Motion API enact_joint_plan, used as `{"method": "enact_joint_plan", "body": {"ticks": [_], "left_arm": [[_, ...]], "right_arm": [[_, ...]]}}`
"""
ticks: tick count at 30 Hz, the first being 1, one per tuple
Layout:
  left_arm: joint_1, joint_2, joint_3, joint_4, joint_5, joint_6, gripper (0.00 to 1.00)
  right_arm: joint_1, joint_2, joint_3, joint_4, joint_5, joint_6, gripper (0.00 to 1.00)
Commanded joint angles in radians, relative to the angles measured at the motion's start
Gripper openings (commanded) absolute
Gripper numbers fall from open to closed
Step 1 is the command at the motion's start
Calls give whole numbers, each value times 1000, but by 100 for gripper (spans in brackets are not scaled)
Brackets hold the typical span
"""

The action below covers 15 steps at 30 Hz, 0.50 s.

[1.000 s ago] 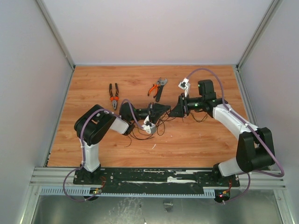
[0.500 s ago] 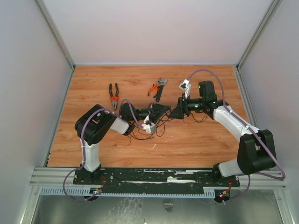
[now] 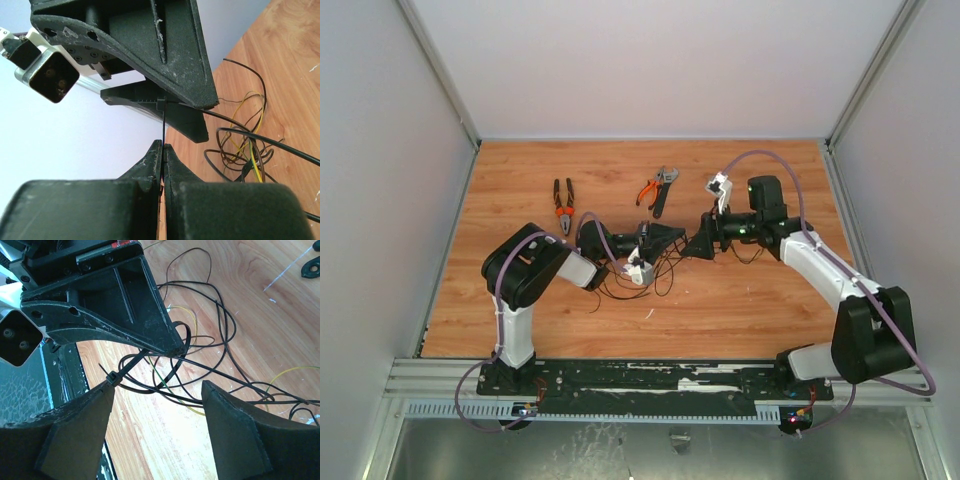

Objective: Zip-tie the wires
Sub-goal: Tie the cable at the center of the board.

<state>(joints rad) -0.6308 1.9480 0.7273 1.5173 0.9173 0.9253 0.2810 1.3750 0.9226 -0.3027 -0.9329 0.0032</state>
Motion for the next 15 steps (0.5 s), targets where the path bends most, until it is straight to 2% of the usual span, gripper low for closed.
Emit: {"method": "enact_joint_plan", "body": {"ticks": [1,15], "left_arm": [[2,18,6,89,4,-17,0],[7,26,6,93,3,-30,0]], "right_arm": [[4,-39,21,-1,21,-3,72],[4,-104,59,47,-57,54,73]]}}
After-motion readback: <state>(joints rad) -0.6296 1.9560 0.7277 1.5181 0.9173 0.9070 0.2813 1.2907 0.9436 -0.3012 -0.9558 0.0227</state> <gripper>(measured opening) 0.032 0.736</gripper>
